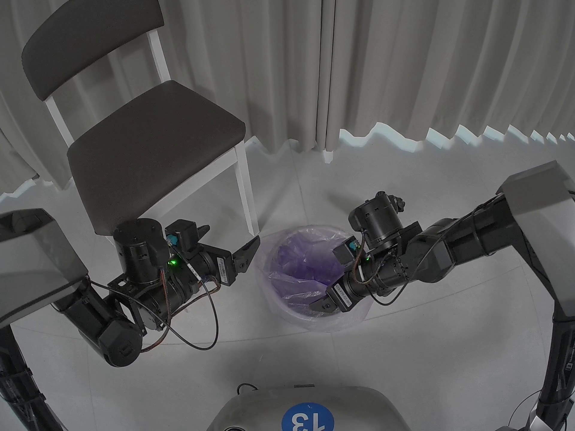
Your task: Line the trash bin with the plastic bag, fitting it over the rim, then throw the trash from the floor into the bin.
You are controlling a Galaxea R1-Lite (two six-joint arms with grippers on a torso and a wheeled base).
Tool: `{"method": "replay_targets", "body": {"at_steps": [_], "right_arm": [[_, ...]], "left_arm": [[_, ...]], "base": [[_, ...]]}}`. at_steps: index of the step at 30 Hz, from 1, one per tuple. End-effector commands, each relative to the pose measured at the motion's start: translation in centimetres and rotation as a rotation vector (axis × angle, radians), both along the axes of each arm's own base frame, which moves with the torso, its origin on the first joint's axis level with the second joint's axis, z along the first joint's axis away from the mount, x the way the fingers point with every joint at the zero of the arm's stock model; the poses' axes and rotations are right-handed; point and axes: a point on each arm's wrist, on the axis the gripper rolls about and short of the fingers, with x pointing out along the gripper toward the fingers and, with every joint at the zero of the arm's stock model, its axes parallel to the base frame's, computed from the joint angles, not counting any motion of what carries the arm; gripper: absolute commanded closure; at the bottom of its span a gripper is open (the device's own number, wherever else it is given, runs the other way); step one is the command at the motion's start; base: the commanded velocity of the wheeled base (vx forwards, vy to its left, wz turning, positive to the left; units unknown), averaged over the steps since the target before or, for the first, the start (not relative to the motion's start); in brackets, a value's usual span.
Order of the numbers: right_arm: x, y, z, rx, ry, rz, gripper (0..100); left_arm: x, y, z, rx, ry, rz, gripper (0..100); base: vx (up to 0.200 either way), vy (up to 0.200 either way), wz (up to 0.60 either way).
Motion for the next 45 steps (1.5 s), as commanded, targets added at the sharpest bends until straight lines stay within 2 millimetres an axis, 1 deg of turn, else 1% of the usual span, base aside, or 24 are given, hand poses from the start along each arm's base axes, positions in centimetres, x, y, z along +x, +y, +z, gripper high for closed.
{"method": "replay_targets", "body": {"at_steps": [1, 5, 12, 13, 21, 22, 24, 28, 32, 37, 42, 45], "right_arm": [[0.3, 0.2, -2.0, -0.023, 0.032, 0.003, 0], [0.6, 0.1, -2.7, -0.039, 0.033, 0.015, 0], [1.5, -0.4, -2.9, -0.036, 0.007, 0.008, 0], [1.6, -0.5, -2.9, -0.036, 0.004, 0.006, 100], [1.9, -0.7, -3.7, -0.042, 0.015, -0.001, 100], [2.1, -0.9, -4.3, -0.044, 0.021, -0.009, 100], [2.2, -0.8, -4.7, -0.046, 0.021, -0.007, 100], [2.2, -0.7, -4.4, -0.041, 0.013, -0.004, 100], [1.2, -0.2, -3.1, -0.036, 0.004, 0.015, 100], [-0.7, 0.3, -2.4, -0.042, 0.012, 0.049, 100], [-1.9, 0.8, -3.3, -0.061, 0.041, 0.077, 100], [-2.3, 1.2, -3.8, -0.069, 0.053, 0.089, 100]], "left_arm": [[-0.1, 0.1, 0.4, -0.005, -0.01, 0.001, 0], [-0.1, 0.1, 0.4, -0.007, -0.011, 0.001, 0], [-0.1, 0.1, 0.3, -0.005, -0.01, 0.001, 0], [-0.1, 0.1, 0.3, -0.004, -0.009, 0.002, 0], [0.0, 0.1, 0.1, -0.003, -0.003, 0.002, 0], [0.0, 0.1, 0.0, -0.003, -0.003, 0.002, 0], [0.0, 0.2, 0.0, -0.003, -0.003, 0.004, 0], [0.1, 0.5, 0.0, -0.004, -0.002, 0.01, 0], [0.2, 0.5, -0.1, -0.002, 0.0, 0.01, 0], [0.2, 0.5, -0.2, -0.002, 0.002, 0.01, 0], [0.3, 0.5, -0.3, 0.001, 0.007, 0.01, 0], [0.3, 0.5, -0.4, 0.002, 0.009, 0.01, 0]], "base": [[0.0, 0.0, 0.0], [0.0, 0.0, 0.0], [0.0, 0.0, 0.0], [0.0, 0.0, 0.0], [0.0, 0.0, 0.0], [0.0, 0.0, 0.0], [0.0, 0.0, 0.0], [0.0, 0.0, 0.0], [0.0, 0.0, 0.0], [0.0, 0.0, 0.0], [0.0, 0.0, 0.0], [0.0, 0.0, 0.0]]}}
